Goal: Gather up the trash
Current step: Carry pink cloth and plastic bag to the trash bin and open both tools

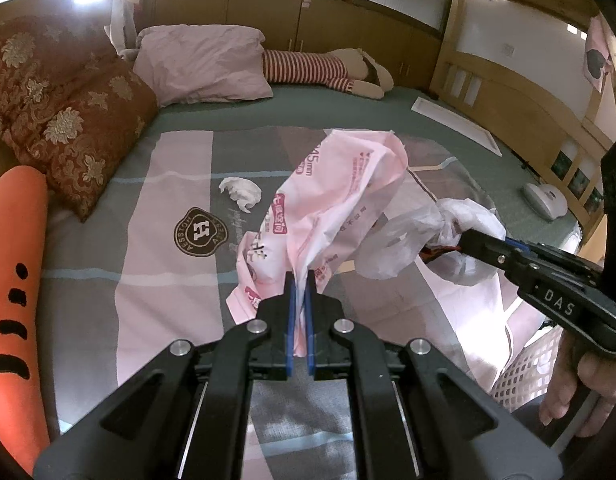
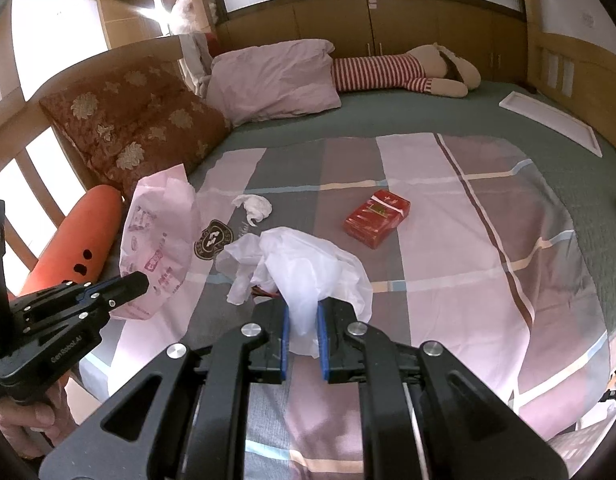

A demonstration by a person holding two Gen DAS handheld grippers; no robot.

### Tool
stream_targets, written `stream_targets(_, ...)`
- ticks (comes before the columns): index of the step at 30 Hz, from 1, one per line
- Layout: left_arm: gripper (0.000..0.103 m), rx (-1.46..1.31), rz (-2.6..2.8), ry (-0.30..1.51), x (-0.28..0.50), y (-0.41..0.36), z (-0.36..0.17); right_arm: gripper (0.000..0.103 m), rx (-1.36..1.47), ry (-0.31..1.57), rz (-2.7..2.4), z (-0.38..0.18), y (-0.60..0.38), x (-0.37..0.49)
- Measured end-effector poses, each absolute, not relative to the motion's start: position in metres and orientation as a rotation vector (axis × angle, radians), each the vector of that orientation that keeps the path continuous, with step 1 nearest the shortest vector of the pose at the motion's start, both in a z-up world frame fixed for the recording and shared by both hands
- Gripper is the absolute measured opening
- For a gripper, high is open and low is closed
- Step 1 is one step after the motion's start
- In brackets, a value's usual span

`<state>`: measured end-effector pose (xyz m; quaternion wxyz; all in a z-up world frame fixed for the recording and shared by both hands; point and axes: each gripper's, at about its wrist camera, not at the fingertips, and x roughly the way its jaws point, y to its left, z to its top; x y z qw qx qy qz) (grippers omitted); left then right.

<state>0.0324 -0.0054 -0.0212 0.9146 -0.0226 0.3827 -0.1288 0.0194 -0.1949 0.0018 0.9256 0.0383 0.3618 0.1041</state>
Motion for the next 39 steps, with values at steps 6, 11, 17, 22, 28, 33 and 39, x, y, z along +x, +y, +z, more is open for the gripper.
stream_targets(6,0.005,-0.048,-0.266,0.797,0.035,-0.006,-0.024,0.012,0.13,0.703,0.201,0.011,-0.211,0.01)
stream_targets(11,0.005,-0.05,-0.279,0.803,0.036,-0.012,-0.026,0.012,0.214,0.586,0.152,0.042,-0.259,-0.04)
stream_targets(17,0.005,-0.028,-0.321,0.804,0.034,-0.025,-0.026,0.012,0.222,0.506,-0.108,0.061,-0.369,-0.148)
stream_targets(22,0.005,-0.024,-0.353,0.803,0.034,-0.035,-0.026,0.012,0.251,0.545,-0.343,0.04,-0.449,-0.217)
stream_targets(28,0.005,0.062,-0.478,0.795,0.015,-0.093,-0.017,0.055,0.309,0.678,-0.48,-0.01,-0.503,-0.236)
stream_targets(33,0.005,0.139,-0.709,0.816,-0.026,-0.187,-0.004,0.075,0.443,0.364,-0.536,0.033,-0.517,-0.281)
stream_targets(39,0.007,0.24,-1.005,0.815,-0.089,-0.319,0.018,0.076,0.474,0.139,-0.514,0.097,-0.509,-0.313)
